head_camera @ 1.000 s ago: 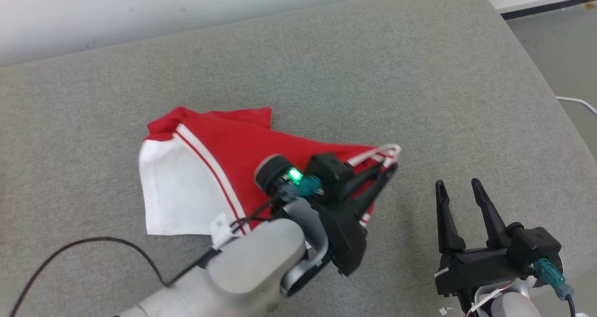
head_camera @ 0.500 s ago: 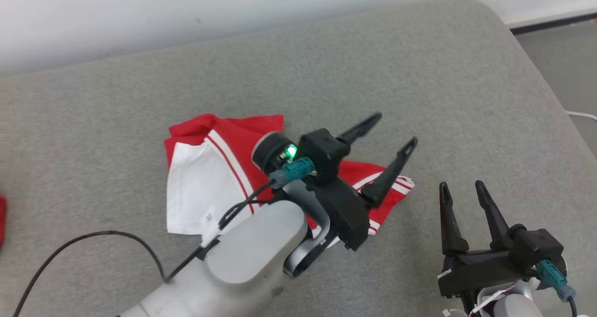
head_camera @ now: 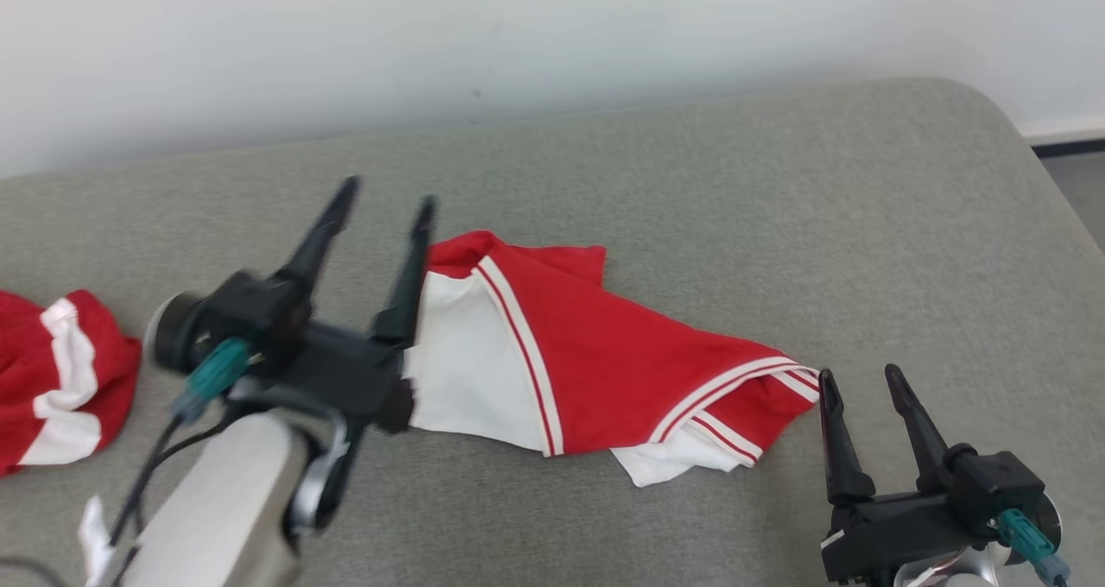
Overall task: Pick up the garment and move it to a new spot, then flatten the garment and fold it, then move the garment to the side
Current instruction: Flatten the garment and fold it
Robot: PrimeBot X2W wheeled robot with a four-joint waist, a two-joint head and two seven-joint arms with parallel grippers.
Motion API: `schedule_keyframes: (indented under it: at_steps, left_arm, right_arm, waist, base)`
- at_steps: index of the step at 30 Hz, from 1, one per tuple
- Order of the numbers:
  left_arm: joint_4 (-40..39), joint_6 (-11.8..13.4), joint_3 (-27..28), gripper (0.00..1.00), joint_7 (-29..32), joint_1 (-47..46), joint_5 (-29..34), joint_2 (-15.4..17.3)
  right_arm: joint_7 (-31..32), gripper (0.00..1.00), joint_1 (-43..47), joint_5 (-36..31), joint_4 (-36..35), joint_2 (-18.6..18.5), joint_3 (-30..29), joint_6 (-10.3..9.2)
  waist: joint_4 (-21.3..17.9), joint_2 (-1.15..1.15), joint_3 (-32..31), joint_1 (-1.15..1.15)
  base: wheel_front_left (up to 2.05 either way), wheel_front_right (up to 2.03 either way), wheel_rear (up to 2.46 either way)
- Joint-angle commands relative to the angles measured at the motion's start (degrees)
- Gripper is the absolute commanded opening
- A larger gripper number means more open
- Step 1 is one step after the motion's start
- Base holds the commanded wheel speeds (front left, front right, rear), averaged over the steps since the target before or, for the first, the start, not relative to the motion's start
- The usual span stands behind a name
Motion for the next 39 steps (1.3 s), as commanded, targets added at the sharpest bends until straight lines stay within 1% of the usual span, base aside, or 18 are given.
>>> schedule_keyframes:
  at_steps: [1,2,3,4,8,11,16,18,23,29,32,39]
  left_arm:
    - [-0.9,0.12,1.35,1.0,-0.04,2.13,0.73,0.7]
    - [-1.58,0.13,2.98,1.0,-0.05,3.88,1.36,1.48]
    - [-3.07,0.4,6.11,1.0,-0.04,7.28,2.68,2.75]
    - [-3.81,0.51,7.71,1.0,-0.04,8.89,2.99,3.17]
    - [-6.58,0.94,13.27,1.0,-0.05,16.15,5.16,3.87]
    - [-8.12,0.78,16.95,1.0,-0.04,21.48,6.29,3.51]
    - [-9.39,-0.32,21.59,1.0,-0.04,28.92,7.6,1.33]
    - [-9.43,-0.71,22.38,1.0,-0.04,29.92,7.89,0.8]
    - [-9.57,-2.33,25.31,1.0,-0.05,33.38,9.73,-2.88]
    - [-9.19,-4.83,28.43,1.0,-0.05,34.6,11.97,-6.7]
    - [-8.47,-6.44,29.94,1.0,-0.05,34.12,13.13,-7.97]
    - [-7.34,-8.88,32.77,1.0,-0.05,33.43,15.17,-10.18]
  right_arm:
    - [-0.05,1.0,0.82,-0.15,-0.05,-0.3,0.17,-0.13]
    - [-0.05,1.0,0.9,-0.13,-0.15,-0.37,0.28,-0.13]
    - [-0.05,1.0,1.33,-0.13,-0.19,-0.51,0.69,-0.13]
    - [-0.05,1.0,1.5,-0.09,-0.22,-0.54,0.96,-0.13]
    - [-0.05,1.0,1.81,-0.05,-0.26,-0.72,1.77,-0.13]
    - [-0.05,1.0,2.24,0.07,-0.07,-0.85,2.29,-0.13]
    - [-0.05,1.0,2.7,0.29,0.19,-1.21,2.99,-0.13]
    - [-0.05,1.0,2.73,0.31,0.3,-1.32,3.22,-0.13]
    - [-0.05,1.0,2.82,0.39,0.57,-1.92,4.29,-0.13]
    - [-0.05,1.0,2.91,0.38,0.89,-2.08,5.58,-0.13]
    - [-0.05,1.0,2.6,0.59,1.07,-2.24,5.96,-0.13]
    - [-0.05,1.0,2.24,0.89,1.53,-2.46,6.74,-0.13]
  waist:
    - [2.33,0.0,-2.05,0.0]
    - [2.75,0.0,-2.33,0.0]
    - [3.54,0.0,-2.83,0.0]
    - [3.9,0.0,-2.99,0.0]
    - [5.22,0.0,-3.73,0.0]
    - [5.97,0.0,-4.25,0.0]
    - [6.97,0.0,-4.84,0.0]
    - [7.14,0.0,-4.87,0.0]
    - [7.84,0.0,-4.78,0.0]
    - [8.33,0.0,-4.49,0.0]
    - [8.35,0.0,-4.35,0.0]
    - [8.08,0.0,-4.41,0.0]
  base:
    - [0.0,0.0,0.0]
    - [0.0,0.0,0.0]
    - [0.0,0.0,0.0]
    - [0.0,0.0,0.0]
    - [0.0,0.0,0.0]
    - [0.0,0.0,0.0]
    - [0.0,0.0,0.0]
    - [0.0,0.0,0.0]
    - [0.0,0.0,0.0]
    - [0.0,0.0,0.0]
    - [0.0,0.0,0.0]
    - [0.0,0.0,0.0]
